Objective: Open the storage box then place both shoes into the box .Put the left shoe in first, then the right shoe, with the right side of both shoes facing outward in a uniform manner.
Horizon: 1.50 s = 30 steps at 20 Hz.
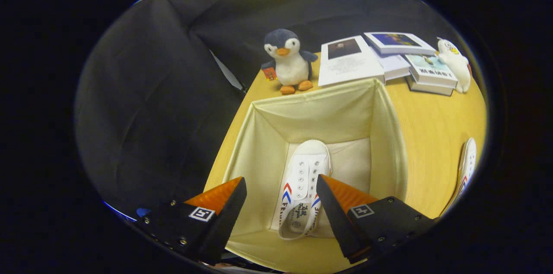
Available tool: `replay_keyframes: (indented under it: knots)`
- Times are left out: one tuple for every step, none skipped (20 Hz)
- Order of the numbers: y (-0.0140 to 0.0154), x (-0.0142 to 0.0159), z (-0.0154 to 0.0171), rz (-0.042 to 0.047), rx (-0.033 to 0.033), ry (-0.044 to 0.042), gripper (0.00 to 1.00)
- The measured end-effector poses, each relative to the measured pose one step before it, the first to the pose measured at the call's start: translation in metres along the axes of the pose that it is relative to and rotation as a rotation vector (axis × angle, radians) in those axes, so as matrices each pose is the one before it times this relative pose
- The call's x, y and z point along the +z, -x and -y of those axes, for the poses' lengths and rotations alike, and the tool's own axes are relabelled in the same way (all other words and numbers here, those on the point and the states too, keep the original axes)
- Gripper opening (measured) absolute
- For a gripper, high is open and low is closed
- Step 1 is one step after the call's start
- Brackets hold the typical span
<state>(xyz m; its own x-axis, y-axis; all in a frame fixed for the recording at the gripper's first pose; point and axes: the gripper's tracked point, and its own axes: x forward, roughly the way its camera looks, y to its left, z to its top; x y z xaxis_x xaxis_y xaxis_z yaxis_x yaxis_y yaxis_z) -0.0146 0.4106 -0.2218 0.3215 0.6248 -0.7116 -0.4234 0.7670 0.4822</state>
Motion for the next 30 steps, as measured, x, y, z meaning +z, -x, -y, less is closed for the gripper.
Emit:
replay_keyframes:
  knots:
    - [0.00968, 0.00639, 0.00006, 0.02804, 0.00093, 0.03313, 0.98]
    - [0.00935, 0.00624, 0.00108, 0.02641, 0.00138, 0.02557, 0.98]
    - [0.00846, 0.00548, 0.0027, 0.02329, -0.00259, 0.01975, 0.98]
    - [0.00966, 0.00733, 0.00519, 0.02972, -0.01108, 0.02624, 0.98]
    - [0.00819, 0.00579, 0.00564, 0.02399, -0.01137, 0.02514, 0.98]
    - [0.00851, 0.00503, 0.00824, 0.0205, -0.01897, 0.02503, 0.97]
    - [0.00768, 0.00273, 0.00988, 0.01777, -0.01926, 0.01788, 0.98]
    - [0.00716, 0.00236, 0.00983, 0.01242, -0.01703, 0.00726, 0.98]
    - [0.00662, 0.00058, 0.01019, 0.00981, -0.01461, -0.00288, 0.98]
    - [0.00696, 0.00042, 0.01132, 0.00693, -0.01292, -0.01058, 0.98]
    - [0.00438, 0.00003, 0.01055, 0.00526, -0.01125, -0.01065, 0.98]
    - [0.00562, -0.00019, 0.01214, 0.00427, -0.0125, -0.01083, 0.98]
    - [0.00582, -0.0014, 0.01324, 0.00161, -0.01283, -0.00721, 0.98]
    - [0.00522, -0.00079, 0.01201, 0.00253, -0.01551, -0.00367, 0.98]
    - [0.00461, -0.00088, 0.01178, 0.00189, -0.01512, -0.00326, 0.98]
    - [0.00489, -0.00093, 0.01208, 0.00166, -0.01483, -0.00435, 0.97]
    - [0.00372, -0.00166, 0.01247, 0.00119, -0.01399, -0.00793, 0.98]
    - [0.00452, -0.00043, 0.01202, 0.00306, -0.0124, -0.00839, 0.98]
    - [0.00374, -0.00158, 0.01306, 0.00341, -0.0172, -0.00747, 0.98]
    - [0.0036, -0.00108, 0.01374, 0.00321, -0.02019, -0.00472, 0.98]
    - [0.00365, -0.00188, 0.01802, 0.00305, -0.02958, 0.00321, 0.98]
    - [0.00222, -0.00226, 0.01529, -0.00011, -0.02916, 0.00725, 0.98]
    - [0.00257, -0.00371, 0.01343, -0.0014, -0.0242, 0.00603, 0.98]
    - [0.00166, -0.00415, 0.01489, -0.00412, -0.02233, 0.00308, 0.98]
    - [-0.00013, -0.00345, 0.01075, -0.00322, -0.01453, -0.0015, 0.98]
    - [-0.00533, -0.00445, 0.01464, -0.00495, -0.01519, -0.00505, 0.98]
    - [-0.00033, -0.00416, 0.01214, -0.00536, -0.01496, -0.00797, 0.98]
    - [0.00027, -0.00425, 0.01065, -0.00627, -0.01174, -0.01004, 0.98]
    - [-0.00015, -0.00463, 0.00916, -0.00601, -0.00949, -0.01211, 0.98]
    - [-0.00059, -0.00441, 0.00928, -0.00558, -0.00847, -0.0119, 0.98]
